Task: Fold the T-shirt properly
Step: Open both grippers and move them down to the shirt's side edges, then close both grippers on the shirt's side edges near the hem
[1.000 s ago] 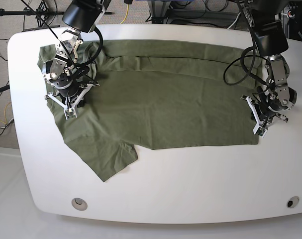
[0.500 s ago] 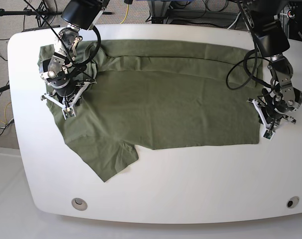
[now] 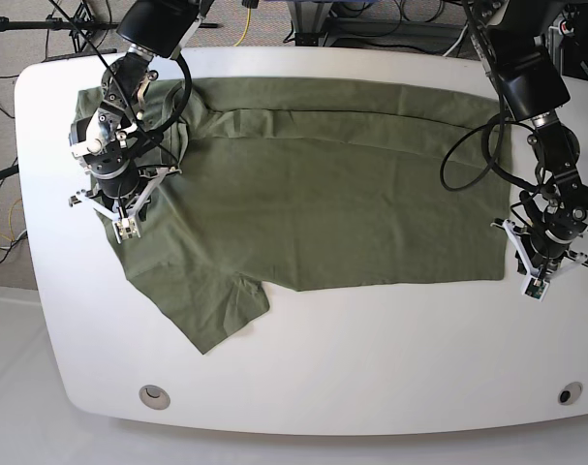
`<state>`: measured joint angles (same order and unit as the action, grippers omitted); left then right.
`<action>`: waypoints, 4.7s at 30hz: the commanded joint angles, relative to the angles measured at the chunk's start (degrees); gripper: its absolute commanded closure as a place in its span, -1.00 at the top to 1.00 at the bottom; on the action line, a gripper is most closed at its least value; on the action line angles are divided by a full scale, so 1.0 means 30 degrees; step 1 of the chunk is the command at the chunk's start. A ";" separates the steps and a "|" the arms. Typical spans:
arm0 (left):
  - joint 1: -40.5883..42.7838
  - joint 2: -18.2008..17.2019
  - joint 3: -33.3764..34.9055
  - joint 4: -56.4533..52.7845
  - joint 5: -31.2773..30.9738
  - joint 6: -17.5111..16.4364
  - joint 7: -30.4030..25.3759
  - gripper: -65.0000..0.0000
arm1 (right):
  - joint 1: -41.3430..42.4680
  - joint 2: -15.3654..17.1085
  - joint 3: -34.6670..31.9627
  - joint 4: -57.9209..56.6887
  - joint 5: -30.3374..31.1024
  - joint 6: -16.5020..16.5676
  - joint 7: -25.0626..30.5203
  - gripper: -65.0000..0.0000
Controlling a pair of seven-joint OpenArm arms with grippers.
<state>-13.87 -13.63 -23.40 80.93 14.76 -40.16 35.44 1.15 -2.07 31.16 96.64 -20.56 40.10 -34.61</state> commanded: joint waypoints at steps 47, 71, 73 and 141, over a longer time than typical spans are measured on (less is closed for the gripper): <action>0.1238 -0.0805 -0.4083 0.0908 -0.0189 0.0054 -0.0458 0.33 | 1.0064 0.3487 0.0178 -1.6316 -0.3946 -0.0032 0.5222 0.29; 0.1150 -0.0249 -0.3058 0.0878 -0.0160 0.0054 -0.0458 0.33 | 0.8365 0.3253 0.0149 -1.6199 -0.3946 -0.0032 0.5720 -0.93; 0.1150 -0.0219 -0.3058 0.0878 -0.0160 0.0054 -0.0458 0.33 | 0.8306 0.3077 0.0149 -1.6170 -0.3946 -0.0032 0.5720 -0.99; -0.3656 0.0279 -0.3058 -1.1869 -0.1478 0.0054 -0.7081 0.35 | 0.8130 0.2872 0.0149 -1.6170 -0.4005 -0.0032 0.5661 -1.00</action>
<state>-23.40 -12.14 -32.56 45.23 11.31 -39.83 15.35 25.54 6.37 31.77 48.31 -29.78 39.62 -13.65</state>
